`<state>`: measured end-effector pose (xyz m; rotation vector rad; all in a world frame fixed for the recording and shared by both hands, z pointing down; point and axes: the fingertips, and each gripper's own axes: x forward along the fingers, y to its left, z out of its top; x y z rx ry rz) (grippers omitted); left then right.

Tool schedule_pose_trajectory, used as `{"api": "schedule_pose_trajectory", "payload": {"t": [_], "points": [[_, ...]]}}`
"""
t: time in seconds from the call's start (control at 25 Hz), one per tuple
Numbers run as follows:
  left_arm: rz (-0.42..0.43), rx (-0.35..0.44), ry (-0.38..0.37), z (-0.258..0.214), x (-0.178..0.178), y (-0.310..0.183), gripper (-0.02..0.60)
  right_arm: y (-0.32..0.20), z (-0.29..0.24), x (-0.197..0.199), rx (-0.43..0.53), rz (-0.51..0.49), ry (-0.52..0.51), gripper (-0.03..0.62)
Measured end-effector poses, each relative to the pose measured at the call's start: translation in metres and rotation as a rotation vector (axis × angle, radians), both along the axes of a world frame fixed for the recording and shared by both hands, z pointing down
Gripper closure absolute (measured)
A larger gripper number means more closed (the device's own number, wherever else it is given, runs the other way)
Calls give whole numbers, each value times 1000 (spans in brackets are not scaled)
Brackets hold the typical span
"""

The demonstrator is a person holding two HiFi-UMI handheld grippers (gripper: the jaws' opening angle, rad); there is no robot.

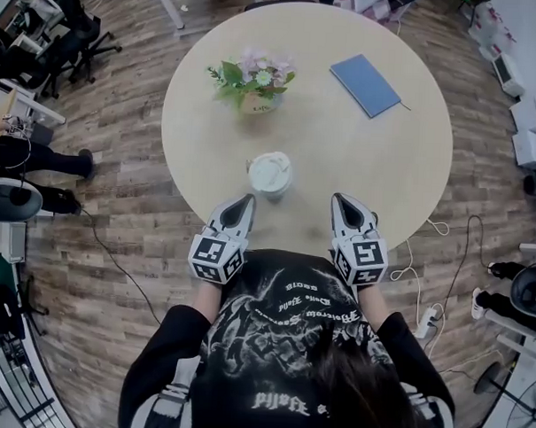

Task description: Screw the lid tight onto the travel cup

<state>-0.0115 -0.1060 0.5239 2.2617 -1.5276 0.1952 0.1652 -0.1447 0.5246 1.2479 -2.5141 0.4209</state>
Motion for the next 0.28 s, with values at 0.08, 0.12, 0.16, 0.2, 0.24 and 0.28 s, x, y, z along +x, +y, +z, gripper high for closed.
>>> {"api": "schedule_pose_trajectory", "payload": {"t": [0.08, 0.12, 0.16, 0.2, 0.24, 0.28], "points": [[-7, -3, 14, 1, 0, 0, 560, 0, 0, 1, 6, 1, 9, 589], [-8, -6, 17, 3, 0, 0, 560, 0, 1, 2, 9, 2, 13, 589], [-9, -9, 20, 4, 1, 0, 560, 0, 2, 3, 9, 4, 16, 589], [-10, -13, 21, 5, 2, 1, 560, 1, 2, 4, 9, 6, 17, 589], [-10, -17, 21, 6, 2, 2, 560, 2, 3, 5, 8, 7, 17, 589], [-11, -20, 21, 7, 3, 3, 560, 3, 4, 5, 6, 8, 17, 589]]}}
